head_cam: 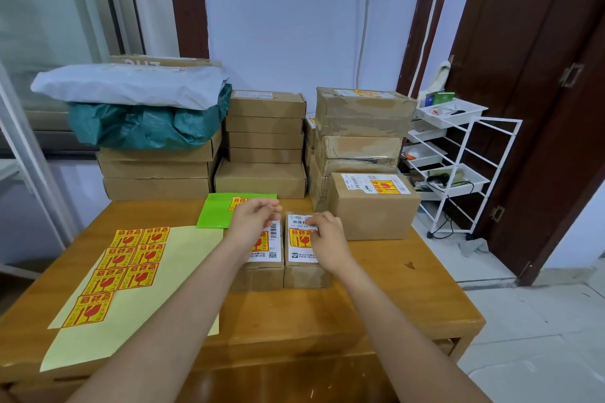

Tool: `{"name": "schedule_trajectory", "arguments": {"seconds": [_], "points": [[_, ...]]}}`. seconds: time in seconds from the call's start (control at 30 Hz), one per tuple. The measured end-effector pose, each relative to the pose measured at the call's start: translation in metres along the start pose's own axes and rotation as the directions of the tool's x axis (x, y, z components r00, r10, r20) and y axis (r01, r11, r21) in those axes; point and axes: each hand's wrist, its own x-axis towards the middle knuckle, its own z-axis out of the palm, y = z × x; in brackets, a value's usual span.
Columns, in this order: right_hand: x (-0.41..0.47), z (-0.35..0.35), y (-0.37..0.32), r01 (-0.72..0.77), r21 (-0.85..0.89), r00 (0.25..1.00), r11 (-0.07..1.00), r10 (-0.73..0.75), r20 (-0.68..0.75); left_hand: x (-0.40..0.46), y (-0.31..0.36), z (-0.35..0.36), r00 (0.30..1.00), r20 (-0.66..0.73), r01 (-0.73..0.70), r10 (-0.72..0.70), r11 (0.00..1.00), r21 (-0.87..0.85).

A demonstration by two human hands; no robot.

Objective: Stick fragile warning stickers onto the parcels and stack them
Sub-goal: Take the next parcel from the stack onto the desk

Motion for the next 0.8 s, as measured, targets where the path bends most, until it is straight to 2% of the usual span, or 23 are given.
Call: {"name": "schedule_trajectory", "arguments": {"seconds": [0.03, 0.13, 0.23, 0.37, 0.47, 0.57, 0.63, 0.8], "points": [[0.000, -0.001, 0.001, 0.001, 0.023, 1.000, 1.000, -0.001, -0.003, -0.001, 0.003, -0.005, 1.000, -0.020, 0.002, -0.003, 0.999, -0.049], [-0.001, -0.003, 0.002, 0.008, 0.143, 0.999, 0.990, -0.001, -0.050, -0.004, 0.005, -0.020, 0.998, -0.053, -0.044, 0.043, 0.999, -0.025], [-0.011, -0.005, 0.003, 0.032, 0.284, 0.984, 0.958, 0.020, -0.177, -0.008, -0.001, -0.033, 0.994, -0.096, -0.046, 0.052, 0.997, 0.068], [-0.026, -0.007, 0.009, 0.068, 0.329, 0.944, 0.942, 0.047, -0.327, -0.021, -0.007, -0.042, 0.973, -0.205, -0.052, 0.103, 0.970, 0.239], [-0.036, -0.007, 0.014, 0.018, 0.371, 0.923, 0.929, 0.127, -0.362, -0.029, -0.017, -0.044, 0.967, -0.246, 0.003, 0.072, 0.956, 0.293], [-0.043, -0.004, 0.020, -0.083, 0.442, 0.921, 0.893, 0.238, -0.307, -0.035, -0.025, -0.041, 0.979, -0.201, 0.077, -0.020, 0.957, 0.280], [-0.043, -0.002, 0.022, -0.154, 0.518, 0.931, 0.841, 0.299, -0.210, -0.039, -0.027, -0.037, 0.984, -0.170, 0.098, -0.054, 0.960, 0.263], [-0.043, 0.003, 0.022, -0.230, 0.538, 0.956, 0.811, 0.292, -0.031, -0.045, -0.028, -0.030, 0.984, -0.163, 0.106, -0.068, 0.965, 0.241]]}}
